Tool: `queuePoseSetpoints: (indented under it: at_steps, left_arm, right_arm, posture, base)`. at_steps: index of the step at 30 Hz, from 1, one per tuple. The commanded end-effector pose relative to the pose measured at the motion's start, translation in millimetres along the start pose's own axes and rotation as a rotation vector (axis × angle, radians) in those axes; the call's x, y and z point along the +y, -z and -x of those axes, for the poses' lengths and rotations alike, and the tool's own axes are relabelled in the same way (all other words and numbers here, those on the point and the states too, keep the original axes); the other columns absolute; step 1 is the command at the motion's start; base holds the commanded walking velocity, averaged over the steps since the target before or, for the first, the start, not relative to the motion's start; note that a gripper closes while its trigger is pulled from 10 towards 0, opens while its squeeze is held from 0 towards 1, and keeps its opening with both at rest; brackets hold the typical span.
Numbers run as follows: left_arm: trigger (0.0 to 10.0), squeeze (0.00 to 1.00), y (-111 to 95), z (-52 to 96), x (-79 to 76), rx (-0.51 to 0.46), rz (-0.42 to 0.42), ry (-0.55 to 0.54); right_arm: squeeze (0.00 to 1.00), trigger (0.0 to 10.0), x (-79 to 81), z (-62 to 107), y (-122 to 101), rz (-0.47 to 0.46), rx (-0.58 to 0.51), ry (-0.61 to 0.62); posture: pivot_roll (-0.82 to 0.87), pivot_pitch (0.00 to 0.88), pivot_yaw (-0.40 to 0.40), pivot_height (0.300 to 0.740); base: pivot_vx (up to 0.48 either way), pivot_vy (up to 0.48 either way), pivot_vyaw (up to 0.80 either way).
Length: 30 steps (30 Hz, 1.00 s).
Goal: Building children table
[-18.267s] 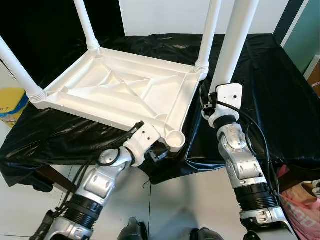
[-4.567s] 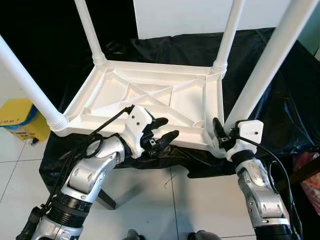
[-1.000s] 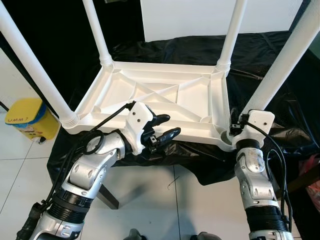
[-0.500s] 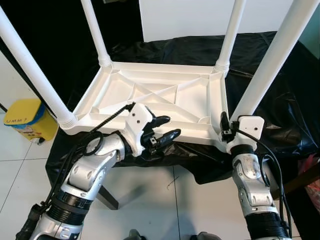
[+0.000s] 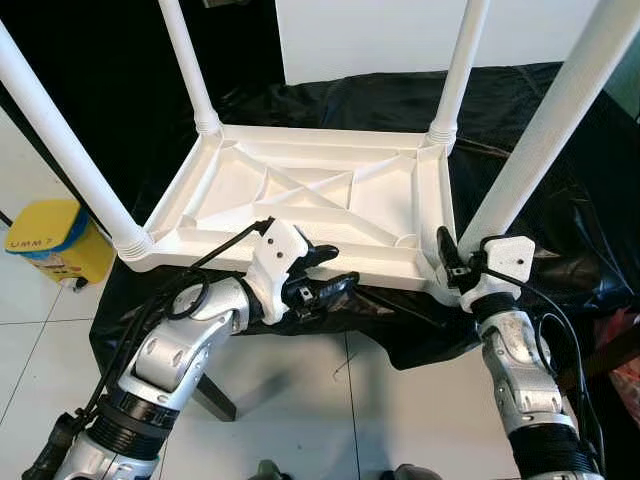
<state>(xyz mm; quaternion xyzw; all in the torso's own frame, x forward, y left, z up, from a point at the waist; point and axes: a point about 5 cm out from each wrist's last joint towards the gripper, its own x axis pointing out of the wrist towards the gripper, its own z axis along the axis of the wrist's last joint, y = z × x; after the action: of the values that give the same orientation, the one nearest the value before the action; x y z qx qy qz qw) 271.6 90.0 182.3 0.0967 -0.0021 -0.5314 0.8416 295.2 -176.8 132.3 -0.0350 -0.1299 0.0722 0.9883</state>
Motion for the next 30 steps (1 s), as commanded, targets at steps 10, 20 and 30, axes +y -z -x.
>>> queuePoseSetpoints:
  at_steps: [10, 20, 30]
  left_arm:
    - [10.0, 0.00, -1, 3.2, -6.4, 0.013, -0.005, 0.114]
    - [10.0, 0.00, -2, 3.9, -5.3, 0.013, -0.006, 0.108]
    - [10.0, 0.00, -2, 3.5, -5.4, 0.013, -0.006, 0.110]
  right_arm:
    - [0.00, 10.0, 3.8, 1.9, 28, -0.108, 0.192, 0.073]
    - [0.00, 10.0, 26.3, -2.3, 31, -0.171, 0.268, 0.120]
    - [0.00, 10.0, 24.4, -2.9, 24, -0.085, 0.242, 0.221]
  posture:
    - [-0.03, 0.089, 0.051, 0.740]
    - [-0.03, 0.090, 0.053, 0.740]
    - [-0.03, 0.090, 0.049, 0.740]
  base:
    - [0.000, 0.000, 0.00]
    - [0.000, 0.000, 0.00]
    - [0.000, 0.000, 0.00]
